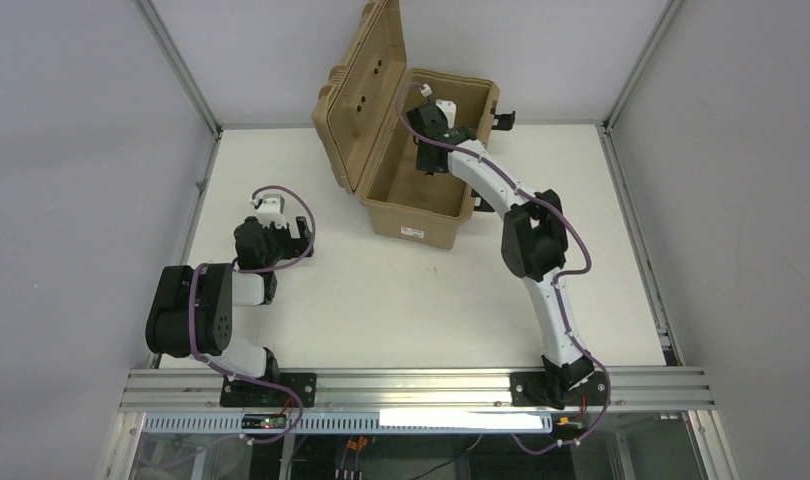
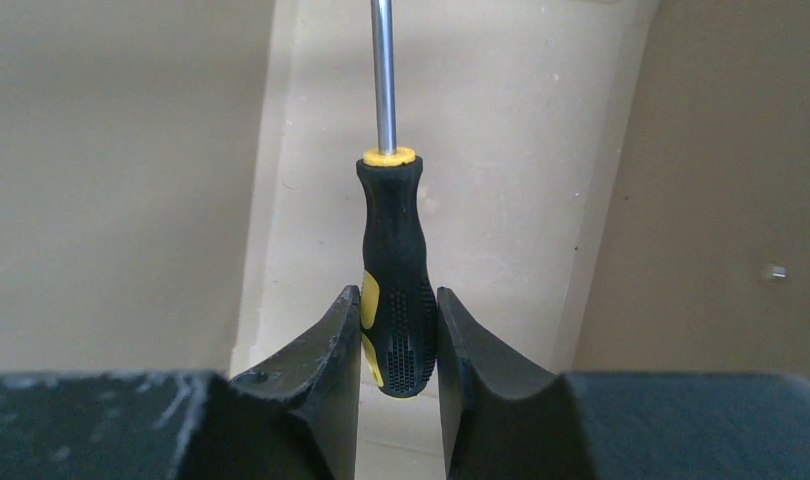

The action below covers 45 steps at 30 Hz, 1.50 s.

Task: Put the screwdriver in the bin
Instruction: Place the screwdriver in the bin.

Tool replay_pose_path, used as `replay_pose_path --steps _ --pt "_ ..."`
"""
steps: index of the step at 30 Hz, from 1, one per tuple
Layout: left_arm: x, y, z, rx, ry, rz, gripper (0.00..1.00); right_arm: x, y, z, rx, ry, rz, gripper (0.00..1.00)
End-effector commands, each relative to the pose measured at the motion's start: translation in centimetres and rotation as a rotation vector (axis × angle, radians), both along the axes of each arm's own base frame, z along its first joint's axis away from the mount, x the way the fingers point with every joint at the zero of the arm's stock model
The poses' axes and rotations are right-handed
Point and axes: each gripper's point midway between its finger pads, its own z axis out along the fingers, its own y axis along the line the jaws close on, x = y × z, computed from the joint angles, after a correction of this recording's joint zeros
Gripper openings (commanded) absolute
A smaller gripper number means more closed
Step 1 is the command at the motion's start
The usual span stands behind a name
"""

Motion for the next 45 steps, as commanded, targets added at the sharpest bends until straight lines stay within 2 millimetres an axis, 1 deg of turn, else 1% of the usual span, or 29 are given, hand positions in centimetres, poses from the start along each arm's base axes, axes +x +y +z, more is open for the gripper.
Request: replay_pose_path --steps 1,7,9,13,16,18,19,20,21,24,25,29,30,32,33,37,42,45 --pt "0.7 0.0 1.7 0.013 -0.060 0.001 0.99 1.2 0.4 -1.8 0.030 -0.026 -0.027 0.03" --pt "0.7 0.0 1.8 0.013 -0.062 0.001 0.99 0.6 0.1 -7.1 -0.001 0.057 -0.030 0.05" --pt "0.7 0.0 1.8 0.013 -0.061 0.001 0.99 0.4 0.1 -8.6 -0.009 0.084 -0.030 0.07" --pt "0.7 0.0 1.8 0.013 -0.062 0.001 0.99 0.1 -0.2 -10.4 -0.025 0.118 -0.033 0.09" --pt "0.7 0.0 1.8 0.013 -0.062 0.001 0.99 -0.1 -0.3 -11.2 -0.039 0.132 -0.032 0.15" --pt "0.7 0.0 1.8 0.013 -0.061 0.001 0.99 -0.2 -0.5 -11.5 -0.051 0.141 -0.032 0.21" --pt "0.7 0.0 1.7 0.012 -0.061 0.001 0.99 -0.2 -0.6 -11.5 -0.054 0.142 -0.032 0.27" --pt "0.7 0.1 1.8 0.013 -0.061 0.001 0.99 -0.2 -0.6 -11.4 -0.055 0.144 -0.031 0.38" --pt "0.7 0.0 1.7 0.012 -0.060 0.001 0.99 -0.2 -0.7 -11.2 -0.056 0.143 -0.032 0.47" --pt "0.7 0.1 1.7 0.014 -0.061 0.001 0.99 -0.1 -0.6 -10.2 -0.048 0.127 -0.030 0.61" --pt "0.7 0.0 1.7 0.013 -0.060 0.001 0.99 0.0 -0.5 -9.6 -0.043 0.118 -0.027 0.65" --pt "0.7 0.0 1.8 0.013 -0.062 0.001 0.99 0.4 -0.2 -6.9 -0.024 0.078 -0.016 0.75" --pt "0.7 0.0 1.7 0.013 -0.060 0.001 0.99 0.5 -0.3 -6.2 -0.020 0.067 -0.015 0.80" --pt "0.7 0.0 1.7 0.013 -0.061 0.001 0.99 0.7 -0.2 -4.8 -0.013 0.047 -0.010 0.96" --pt "0.7 0.0 1.8 0.013 -0.062 0.001 0.99 0.7 -0.2 -4.3 -0.011 0.039 -0.009 0.99" --pt "0.7 0.1 1.7 0.014 -0.061 0.001 0.99 0.8 0.0 -1.7 0.006 0.006 0.003 1.00" --pt "0.7 0.0 1.7 0.013 -0.061 0.001 0.99 0.6 0.2 1.1 0.000 -0.022 0.016 1.00" --pt "0.7 0.0 1.7 0.013 -0.061 0.001 0.99 0.5 0.1 3.2 0.001 -0.051 0.025 1.00"
